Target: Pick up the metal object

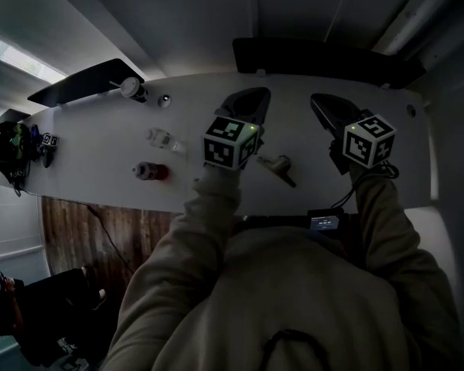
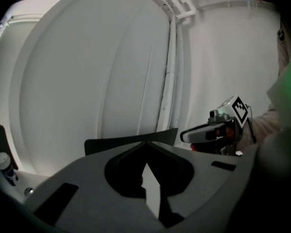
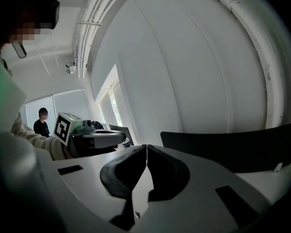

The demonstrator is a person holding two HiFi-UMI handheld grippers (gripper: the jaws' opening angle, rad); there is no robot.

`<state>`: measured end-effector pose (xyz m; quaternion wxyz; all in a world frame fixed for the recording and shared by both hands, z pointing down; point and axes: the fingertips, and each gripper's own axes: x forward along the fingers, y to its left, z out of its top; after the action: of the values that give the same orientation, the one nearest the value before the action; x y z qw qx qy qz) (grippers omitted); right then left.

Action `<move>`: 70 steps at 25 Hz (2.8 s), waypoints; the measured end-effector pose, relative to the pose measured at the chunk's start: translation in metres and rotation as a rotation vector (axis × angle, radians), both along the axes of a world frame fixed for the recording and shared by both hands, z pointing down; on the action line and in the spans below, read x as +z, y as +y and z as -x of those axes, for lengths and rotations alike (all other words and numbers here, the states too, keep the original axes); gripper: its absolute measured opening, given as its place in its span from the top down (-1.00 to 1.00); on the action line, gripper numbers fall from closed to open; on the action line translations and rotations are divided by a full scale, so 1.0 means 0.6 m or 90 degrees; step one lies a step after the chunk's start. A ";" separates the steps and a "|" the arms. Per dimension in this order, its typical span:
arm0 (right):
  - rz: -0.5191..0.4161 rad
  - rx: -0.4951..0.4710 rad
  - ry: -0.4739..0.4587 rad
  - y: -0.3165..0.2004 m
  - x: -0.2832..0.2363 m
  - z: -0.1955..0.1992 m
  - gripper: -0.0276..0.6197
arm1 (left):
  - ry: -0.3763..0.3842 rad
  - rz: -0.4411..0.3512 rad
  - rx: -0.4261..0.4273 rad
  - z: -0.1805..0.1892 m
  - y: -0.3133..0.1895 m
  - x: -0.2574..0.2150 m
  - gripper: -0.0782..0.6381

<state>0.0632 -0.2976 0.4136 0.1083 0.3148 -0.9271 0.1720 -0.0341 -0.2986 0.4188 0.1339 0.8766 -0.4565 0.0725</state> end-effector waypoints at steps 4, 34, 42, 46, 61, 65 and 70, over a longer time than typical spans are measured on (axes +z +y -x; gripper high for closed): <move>0.026 -0.006 0.010 0.006 0.040 0.007 0.85 | 0.002 0.022 -0.009 0.012 0.009 0.033 0.77; 0.234 -0.003 0.121 0.081 0.353 -0.001 0.83 | 0.027 0.187 0.005 0.015 0.075 0.299 0.77; 0.309 -0.047 0.133 0.138 0.439 0.017 0.35 | 0.058 0.234 0.007 0.003 0.100 0.350 0.77; 0.338 -0.065 0.153 0.174 0.481 0.023 0.31 | 0.054 0.245 0.017 -0.006 0.112 0.373 0.77; 0.389 -0.066 0.164 0.192 0.549 0.017 0.31 | 0.067 0.287 0.022 -0.016 0.147 0.429 0.77; 0.395 -0.074 0.167 0.193 0.561 0.023 0.31 | 0.069 0.297 0.021 -0.016 0.153 0.442 0.77; 0.399 -0.081 0.180 0.197 0.570 0.027 0.32 | 0.057 0.297 0.024 -0.016 0.153 0.445 0.77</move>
<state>0.0470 -0.1795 0.7553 0.3373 0.2287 -0.8229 0.3959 -0.0243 -0.2068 0.6860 0.3512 0.8328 -0.4045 0.1394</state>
